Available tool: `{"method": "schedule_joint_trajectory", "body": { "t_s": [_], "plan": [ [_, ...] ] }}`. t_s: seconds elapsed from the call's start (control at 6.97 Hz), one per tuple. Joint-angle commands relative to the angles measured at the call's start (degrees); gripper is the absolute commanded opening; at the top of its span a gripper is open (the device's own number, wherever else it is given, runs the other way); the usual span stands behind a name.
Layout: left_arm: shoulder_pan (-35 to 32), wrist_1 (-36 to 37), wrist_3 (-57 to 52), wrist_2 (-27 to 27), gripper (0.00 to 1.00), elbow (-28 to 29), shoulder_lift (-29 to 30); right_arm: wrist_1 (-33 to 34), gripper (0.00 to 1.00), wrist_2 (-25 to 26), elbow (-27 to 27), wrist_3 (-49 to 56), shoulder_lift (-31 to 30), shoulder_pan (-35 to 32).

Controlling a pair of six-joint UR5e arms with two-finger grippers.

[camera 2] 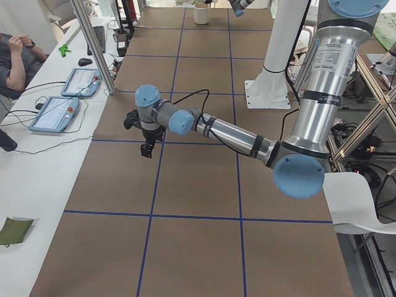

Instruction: Left arm hands cup to right arm to dump lemon

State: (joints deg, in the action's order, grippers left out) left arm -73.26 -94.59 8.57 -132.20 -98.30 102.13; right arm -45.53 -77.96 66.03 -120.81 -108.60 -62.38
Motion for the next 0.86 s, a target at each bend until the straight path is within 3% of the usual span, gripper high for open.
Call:
{"method": "schedule_joint_trajectory", "body": {
  "t_s": [0.0, 0.72],
  "plan": [
    [-0.04, 0.45, 0.04, -0.08, 1.0, -0.58, -0.09, -1.23, 0.38, 0.09, -0.47, -15.68, 1.02, -0.72],
    [0.05, 0.46, 0.04, 0.1, 1.0, -0.58, 0.17, -1.23, 0.38, 0.88, -0.82, -46.57, 1.82, -8.8]
  ]
}}
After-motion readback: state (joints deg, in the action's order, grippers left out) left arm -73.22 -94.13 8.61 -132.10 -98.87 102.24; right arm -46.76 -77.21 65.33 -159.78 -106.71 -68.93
